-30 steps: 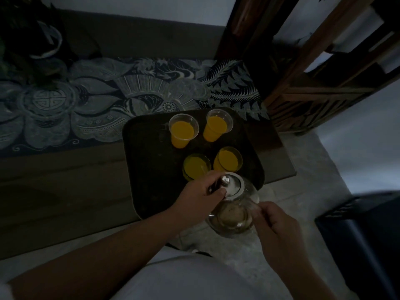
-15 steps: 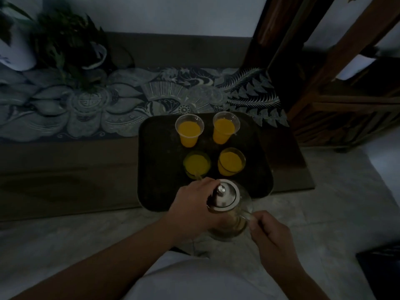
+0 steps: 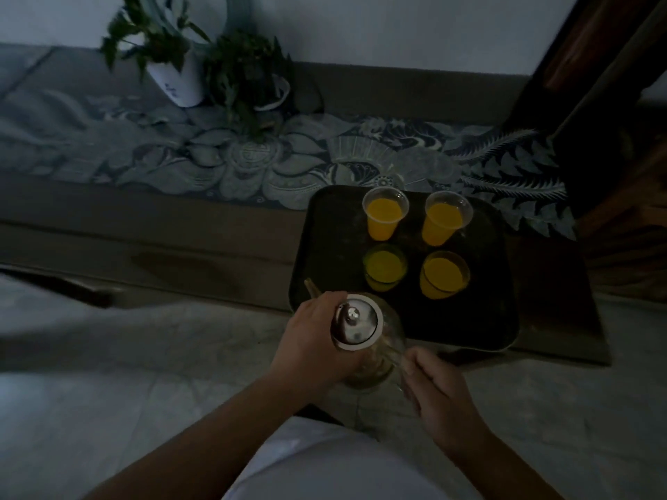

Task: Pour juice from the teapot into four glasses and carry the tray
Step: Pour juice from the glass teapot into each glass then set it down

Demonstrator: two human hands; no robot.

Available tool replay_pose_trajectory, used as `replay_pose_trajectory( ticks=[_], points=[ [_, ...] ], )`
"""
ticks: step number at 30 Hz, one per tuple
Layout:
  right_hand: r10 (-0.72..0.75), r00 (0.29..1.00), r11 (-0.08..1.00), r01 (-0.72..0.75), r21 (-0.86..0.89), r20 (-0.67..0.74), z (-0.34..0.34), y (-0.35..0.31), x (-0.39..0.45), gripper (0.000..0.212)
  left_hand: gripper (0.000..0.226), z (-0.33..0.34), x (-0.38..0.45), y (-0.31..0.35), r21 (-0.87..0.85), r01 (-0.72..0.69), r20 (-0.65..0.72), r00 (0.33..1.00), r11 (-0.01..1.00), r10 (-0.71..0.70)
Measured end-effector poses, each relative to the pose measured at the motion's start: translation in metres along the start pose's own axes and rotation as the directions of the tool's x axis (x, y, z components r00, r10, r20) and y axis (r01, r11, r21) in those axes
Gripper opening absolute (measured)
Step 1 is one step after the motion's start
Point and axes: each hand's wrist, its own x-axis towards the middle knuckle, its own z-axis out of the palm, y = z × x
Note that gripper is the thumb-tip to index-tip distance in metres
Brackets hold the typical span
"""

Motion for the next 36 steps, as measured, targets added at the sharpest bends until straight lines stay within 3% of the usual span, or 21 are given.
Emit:
replay_pose_trajectory(
  ticks=[6,15,27,36],
  points=[
    [0.049,0.988,0.999,-0.045,-0.026,0.150,0.031,-0.022,0.042,0.029,0.085,-0.039,0.024,-0.028,0.205,0.063,-0.043,0.998,0.977,-0.055],
    [0.173,0.949,0.980,-0.139,-0.142,0.264,0.092,-0.043,0.122,0.022,0.101,-0.112,0.091,-0.082,0.482,-0.069,0.075,0.997,0.874,0.037],
    [0.277,0.945,0.950,-0.242,-0.196,0.173,0.191,-0.045,0.204,0.022,0.105,-0.181,0.183,-0.151,0.487,-0.365,0.387,0.905,0.794,0.179],
    [0.303,0.949,0.930,-0.274,-0.245,0.090,0.228,-0.043,0.234,0.025,0.110,-0.197,0.216,-0.178,0.481,-0.451,0.478,0.854,0.752,0.207]
  ],
)
